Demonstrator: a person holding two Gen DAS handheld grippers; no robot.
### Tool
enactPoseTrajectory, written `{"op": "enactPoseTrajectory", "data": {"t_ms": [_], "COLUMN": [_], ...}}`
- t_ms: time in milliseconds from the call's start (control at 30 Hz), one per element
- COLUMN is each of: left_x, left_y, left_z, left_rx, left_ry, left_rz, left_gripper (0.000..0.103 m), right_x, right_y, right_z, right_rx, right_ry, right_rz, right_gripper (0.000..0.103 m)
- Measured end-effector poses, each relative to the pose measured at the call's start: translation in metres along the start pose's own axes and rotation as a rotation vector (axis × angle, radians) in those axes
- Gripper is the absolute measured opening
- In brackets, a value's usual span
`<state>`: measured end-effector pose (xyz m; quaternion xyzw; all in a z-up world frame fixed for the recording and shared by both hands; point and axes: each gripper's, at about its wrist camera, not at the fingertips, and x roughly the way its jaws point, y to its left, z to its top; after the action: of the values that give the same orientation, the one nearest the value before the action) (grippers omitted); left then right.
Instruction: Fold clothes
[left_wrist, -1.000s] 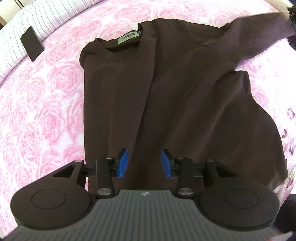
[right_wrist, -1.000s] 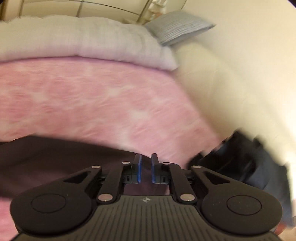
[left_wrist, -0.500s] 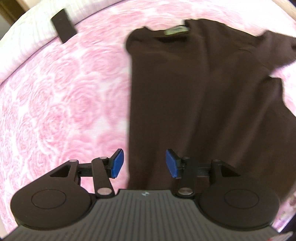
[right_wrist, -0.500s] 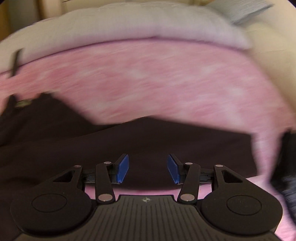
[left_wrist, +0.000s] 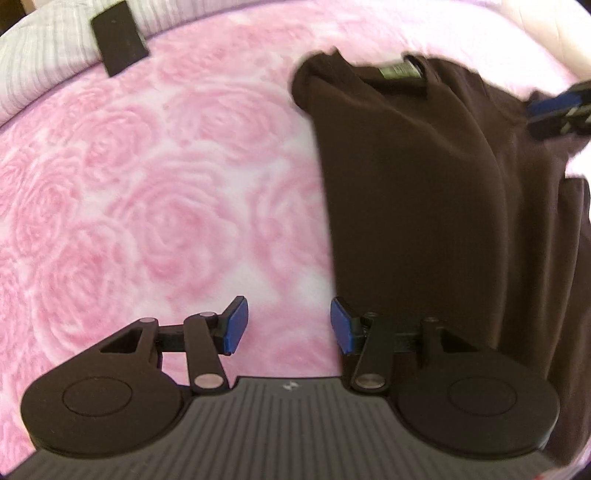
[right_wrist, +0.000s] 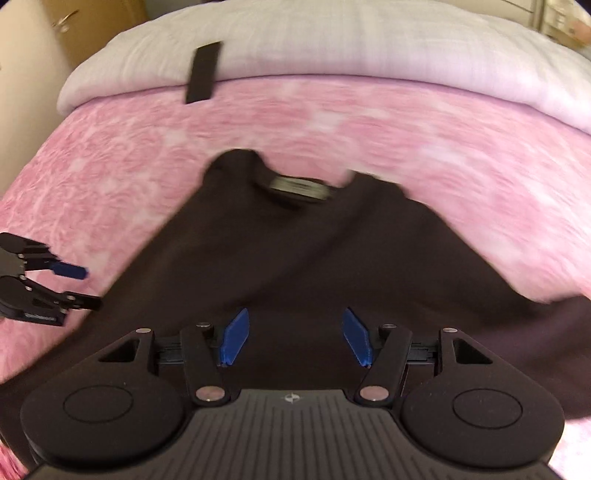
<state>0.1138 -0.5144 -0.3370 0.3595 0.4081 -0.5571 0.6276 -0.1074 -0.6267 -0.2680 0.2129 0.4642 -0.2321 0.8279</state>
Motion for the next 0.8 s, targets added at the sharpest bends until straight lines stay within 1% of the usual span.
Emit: {"op": "enactPoseTrajectory", "data": {"t_ms": [100,200,300,333,367,400,433,467,533,633,733,800], "left_x": [-0.008,-0.014,-0.018,-0.019,-0.021,-0.022,-0.022,-0.022,-0.017,-0.008,0.008,0.026], "left_y": [0.024,0.048,0.066,0.069,0.072,0.075,0.076,0.078,0.076,0.07,0.054,0.04], "left_z": [-0.004,-0.018,-0.036,-0.04,-0.044,-0.048,-0.05,-0.051,-0.048,-0.031,-0.006,0.013], "left_rx": [-0.052,-0.129,-0.191,-0.191,-0.192,-0.192,-0.185,-0.179,-0.168,-0.134,-0.093,-0.075], "left_ry": [-0.05,-0.076,-0.074,-0.072,-0.071,-0.07,-0.069,-0.069,-0.07,-0.089,-0.11,-0.096], "left_rz": [-0.004,-0.002,-0.001,0.005,0.01,0.015,0.018,0.018,0.01,-0.014,-0.063,-0.125], "left_gripper": [0.044,0.044,0.044,0.044,0.044,0.044,0.044,0.044,0.044,0.044,0.044,0.044], "right_x": [0.032,0.064,0.096,0.106,0.115,0.121,0.124,0.125,0.111,0.085,0.052,0.037], "right_y": [0.045,0.092,0.129,0.138,0.146,0.15,0.15,0.148,0.133,0.106,0.073,0.047], "right_z": [0.024,0.041,0.047,0.046,0.045,0.043,0.041,0.04,0.037,0.032,0.024,0.014], "right_rx": [-0.04,-0.096,-0.168,-0.199,-0.233,-0.253,-0.258,-0.255,-0.224,-0.173,-0.117,-0.067], "right_ry": [0.021,0.044,0.082,0.099,0.118,0.126,0.134,0.143,0.137,0.12,0.105,0.117], "right_rz": [0.031,0.044,0.008,-0.017,-0.049,-0.078,-0.095,-0.102,-0.102,-0.107,-0.144,-0.181], "right_gripper": [0.06,0.061,0.062,0.062,0.059,0.037,0.024,0.0,0.0,0.0,0.0,0.0]}}
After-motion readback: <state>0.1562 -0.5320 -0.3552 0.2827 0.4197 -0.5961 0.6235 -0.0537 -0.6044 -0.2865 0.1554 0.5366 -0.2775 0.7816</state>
